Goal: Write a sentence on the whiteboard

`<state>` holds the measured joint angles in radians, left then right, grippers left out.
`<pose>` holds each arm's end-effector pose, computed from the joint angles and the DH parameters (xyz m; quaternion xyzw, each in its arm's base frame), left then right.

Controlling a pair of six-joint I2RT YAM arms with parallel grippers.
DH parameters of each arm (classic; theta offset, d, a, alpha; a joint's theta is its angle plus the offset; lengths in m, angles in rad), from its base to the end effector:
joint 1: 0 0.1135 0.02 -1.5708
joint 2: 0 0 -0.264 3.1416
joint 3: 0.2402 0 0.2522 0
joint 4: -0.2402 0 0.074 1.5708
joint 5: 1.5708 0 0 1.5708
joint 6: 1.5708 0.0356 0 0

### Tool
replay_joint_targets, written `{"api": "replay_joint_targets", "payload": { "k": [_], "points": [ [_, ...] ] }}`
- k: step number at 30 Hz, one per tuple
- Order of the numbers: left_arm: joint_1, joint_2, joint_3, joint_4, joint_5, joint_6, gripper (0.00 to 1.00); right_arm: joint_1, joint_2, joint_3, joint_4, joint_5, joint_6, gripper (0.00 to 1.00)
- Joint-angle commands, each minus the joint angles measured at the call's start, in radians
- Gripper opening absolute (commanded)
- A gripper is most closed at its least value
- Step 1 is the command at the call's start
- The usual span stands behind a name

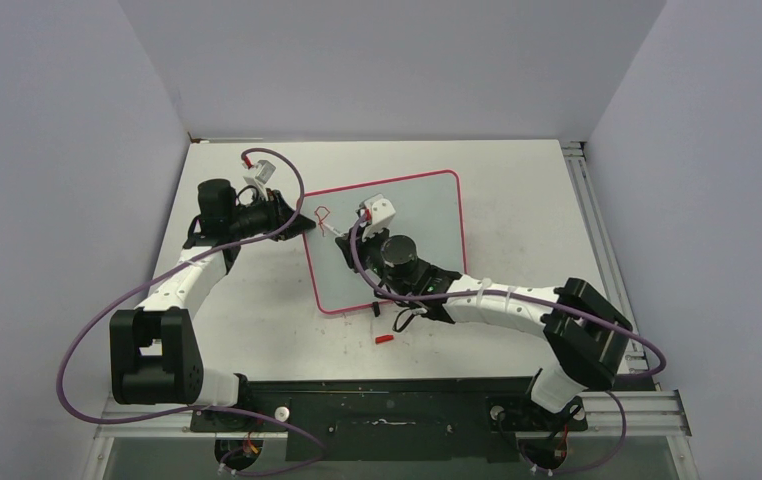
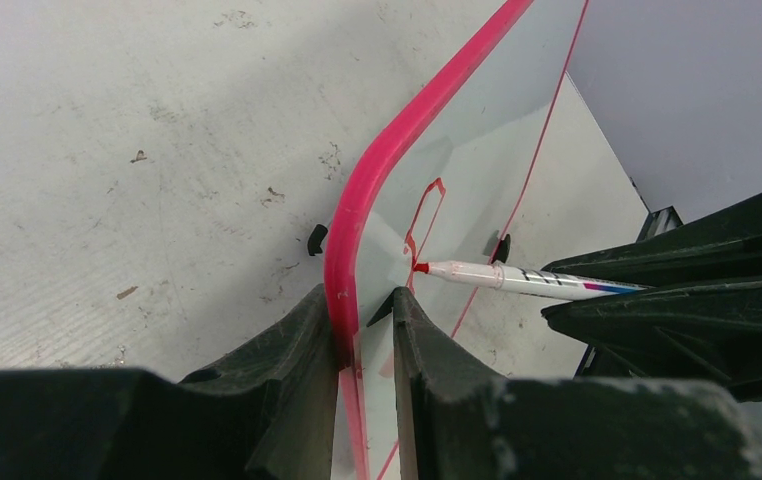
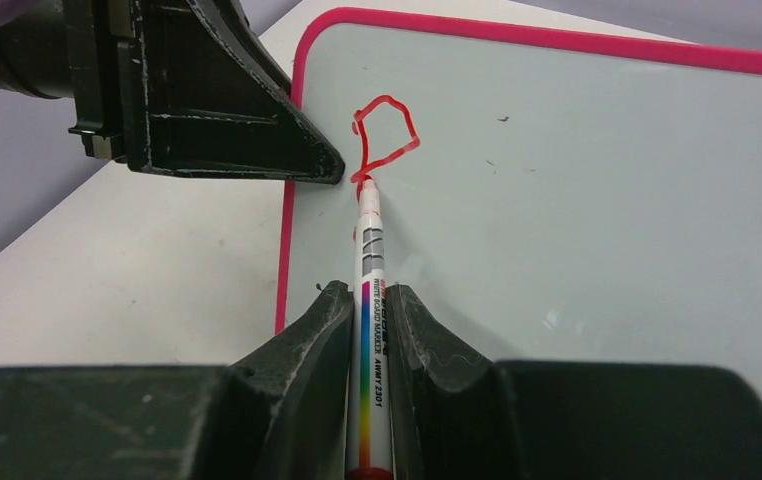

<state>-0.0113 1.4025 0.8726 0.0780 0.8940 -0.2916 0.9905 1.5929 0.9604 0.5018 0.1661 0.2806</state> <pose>0.3038 -0.0312 0.2597 0.1204 0.7888 -0.4344 0.4178 0.2062 0.3037 0.2668 -0.2091 0.7215 0.3399 0.5659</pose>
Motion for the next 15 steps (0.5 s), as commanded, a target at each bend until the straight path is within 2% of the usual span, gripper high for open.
{"api": "replay_joint_targets", "payload": {
  "k": [1,15],
  "points": [
    [-0.015,-0.02,0.031,-0.002,0.01,0.026,0.16,-0.004,-0.059,-0.032,0.03,0.1,-0.002,0.05],
    [-0.015,-0.024,0.029,-0.003,0.01,0.026,0.16,-0.003,-0.104,-0.097,0.006,0.108,0.007,0.05]
  ]
}}
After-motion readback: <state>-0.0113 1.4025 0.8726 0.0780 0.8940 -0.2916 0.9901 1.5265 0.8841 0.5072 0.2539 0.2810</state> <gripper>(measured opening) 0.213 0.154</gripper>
